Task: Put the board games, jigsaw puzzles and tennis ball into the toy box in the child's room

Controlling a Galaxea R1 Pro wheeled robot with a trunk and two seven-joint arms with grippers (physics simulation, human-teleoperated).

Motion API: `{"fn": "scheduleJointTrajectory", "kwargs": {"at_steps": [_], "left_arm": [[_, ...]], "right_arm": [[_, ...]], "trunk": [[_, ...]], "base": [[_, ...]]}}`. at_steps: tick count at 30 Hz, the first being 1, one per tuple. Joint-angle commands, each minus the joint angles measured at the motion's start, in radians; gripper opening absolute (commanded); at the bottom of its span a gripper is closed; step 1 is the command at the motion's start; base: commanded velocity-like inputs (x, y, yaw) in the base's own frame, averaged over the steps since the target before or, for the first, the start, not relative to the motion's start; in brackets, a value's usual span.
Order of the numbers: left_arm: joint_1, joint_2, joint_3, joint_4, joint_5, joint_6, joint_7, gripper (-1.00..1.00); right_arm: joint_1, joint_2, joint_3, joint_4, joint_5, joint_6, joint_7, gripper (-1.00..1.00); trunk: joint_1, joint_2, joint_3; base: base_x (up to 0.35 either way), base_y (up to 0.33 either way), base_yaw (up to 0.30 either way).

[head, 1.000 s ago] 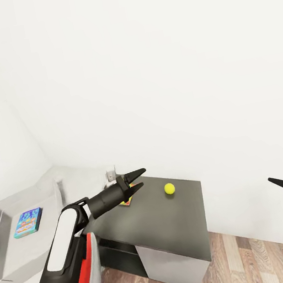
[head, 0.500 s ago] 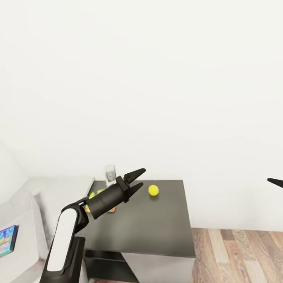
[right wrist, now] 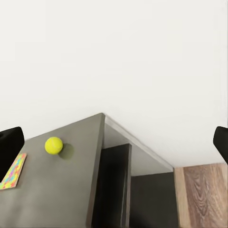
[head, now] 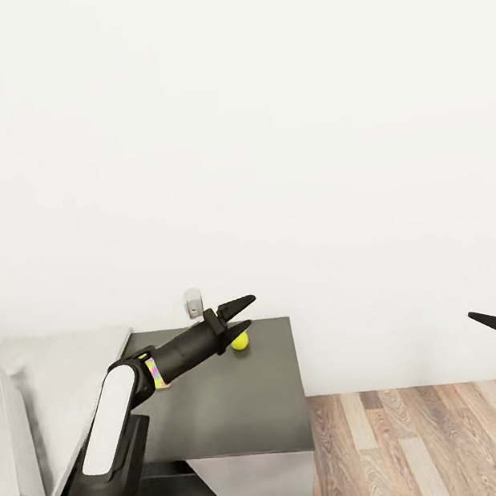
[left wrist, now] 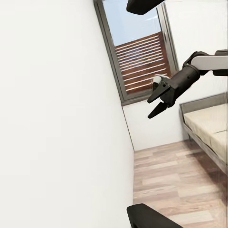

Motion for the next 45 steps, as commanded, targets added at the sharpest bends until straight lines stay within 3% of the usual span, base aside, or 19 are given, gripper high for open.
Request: {"fn": "scheduleJointTrajectory", "kwargs": {"at_steps": [1,15,30,37,45], "left_arm": [[-0.001,0.000,0.001,-0.001,0.010,0.003,0.009,1.00],[-0.001,0.001,0.001,-0.001,0.010,0.003,0.009,1.00],[-0.002,0.001,0.001,0.001,0.009,0.003,0.009,1.00],[-0.002,0.001,0.001,0.001,0.009,0.003,0.009,1.00],[-0.002,0.001,0.001,0.001,0.009,0.003,0.009,1.00]], "right_arm": [[-0.001,0.000,-0.001,0.000,0.005,0.004,0.007,1.00],[-0.001,0.005,0.002,0.000,0.005,0.003,0.006,1.00],[-0.001,0.004,0.052,0.000,0.005,0.001,0.005,1.00],[0.004,0.010,0.056,0.009,0.006,-0.008,0.004,1.00],[0.022,0.015,0.058,0.018,0.006,-0.070,0.006,1.00]], "trunk": [[0.001,-0.002,-0.002],[0.001,-0.002,-0.002],[0.001,-0.002,-0.002],[0.001,-0.002,-0.003],[0.001,-0.002,-0.003]], "base": [[0.000,0.000,-0.283],[0.000,0.000,-0.284],[0.000,0.000,-0.278],[0.000,0.000,-0.134],[0.000,0.000,-0.047]]}}
